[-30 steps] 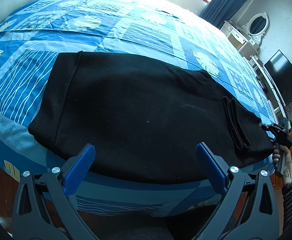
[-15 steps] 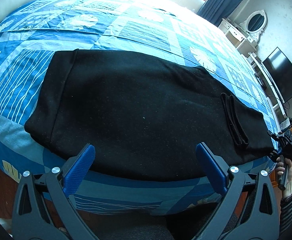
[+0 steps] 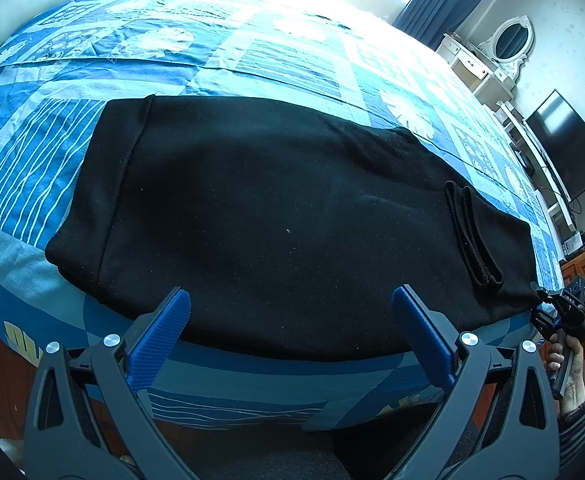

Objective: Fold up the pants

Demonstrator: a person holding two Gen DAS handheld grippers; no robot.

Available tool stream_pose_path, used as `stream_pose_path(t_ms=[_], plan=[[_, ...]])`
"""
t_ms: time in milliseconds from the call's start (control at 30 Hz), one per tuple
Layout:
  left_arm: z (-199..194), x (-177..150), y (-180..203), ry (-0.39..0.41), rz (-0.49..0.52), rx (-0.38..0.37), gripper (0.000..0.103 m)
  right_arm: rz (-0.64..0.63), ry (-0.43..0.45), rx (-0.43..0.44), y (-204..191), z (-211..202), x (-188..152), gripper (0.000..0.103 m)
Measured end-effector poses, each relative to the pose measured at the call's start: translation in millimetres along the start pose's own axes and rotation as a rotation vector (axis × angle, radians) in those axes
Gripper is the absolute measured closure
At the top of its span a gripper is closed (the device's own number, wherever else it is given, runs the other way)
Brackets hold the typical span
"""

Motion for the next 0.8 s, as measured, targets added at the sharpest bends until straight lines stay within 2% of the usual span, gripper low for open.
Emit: stream_pose_path(t_ms=[67,200,267,333,367,433,600,800], plan=[[-1,1,0,0.006,0.006,-0.001,0.002,0.003,0.029,-0.011,-4,-9,1,0.065],[-7,4,-1,0.032,0.03,0.005,0.002,-0.031,0.139,-0.112,-16,-36,8,0.059],[-8,6,-2,0.044,0.036,0.012,0.002,-0.043,0.201,-0.112,-29,-48,11,0.051],[-8,7,-4,0.048,0.033,0.021,0.002,-0.055,0.218,-0.074,-47,-50,9,0.044],[-8,8,-5,0.05,0.032,0.024,0.002,-0.072,0.207,-0.053,-58,-46,6,0.039],[-9,8,-6,0.053,0.031,0.027,0.002,-0.114,0.156,-0.019,-79,-31,-6,0.036],[-14,12,-10,0.058,0.032,0.022,0.002,-0.182,-0.03,0.061,-118,35,-52,0.035],[-25,17,-30,0.069,-0.024,0.009,0.002,-0.174,-0.14,0.165,-141,91,-100,0.035]])
Point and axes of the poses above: each gripper's, at about its wrist camera, not at the fingertips, and z roughly the way its jaws point, y to its right, x to its top, the point moved 1 cm from there along z, roughly the way its jaws point, and after that the axes turned 12 degrees about y, right-handed, at the moved point
